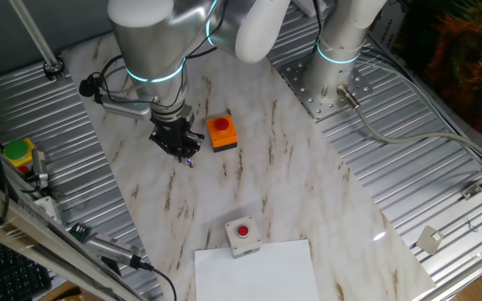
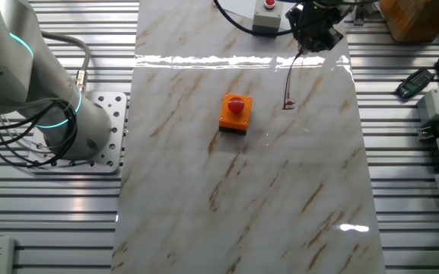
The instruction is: Unfold the leg of the glasses (with one hand)
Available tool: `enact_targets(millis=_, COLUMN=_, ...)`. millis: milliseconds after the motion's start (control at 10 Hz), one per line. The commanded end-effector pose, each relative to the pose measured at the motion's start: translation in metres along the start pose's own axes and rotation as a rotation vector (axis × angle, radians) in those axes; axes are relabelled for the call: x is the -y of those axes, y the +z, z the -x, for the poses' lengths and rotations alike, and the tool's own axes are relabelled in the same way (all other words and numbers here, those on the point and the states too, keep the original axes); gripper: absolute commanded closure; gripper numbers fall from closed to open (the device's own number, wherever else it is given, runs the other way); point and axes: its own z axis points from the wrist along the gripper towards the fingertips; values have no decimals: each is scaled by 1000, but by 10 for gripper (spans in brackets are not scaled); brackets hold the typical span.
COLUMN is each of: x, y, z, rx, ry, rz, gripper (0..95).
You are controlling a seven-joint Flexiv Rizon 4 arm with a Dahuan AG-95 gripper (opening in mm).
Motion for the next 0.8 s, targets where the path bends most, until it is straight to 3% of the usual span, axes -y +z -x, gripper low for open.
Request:
enact_targets(millis=100, x=0, y=0, z=-1, rx=4, ry=0, rz=0, gripper=950)
enact_targets(millis=700, x=0, y=0, z=-1, rx=9, ry=-2, rz=-1, gripper=950)
enact_targets(millis=800, x=0, y=0, z=-1, rx=23, ry=-1, rz=3, gripper=950)
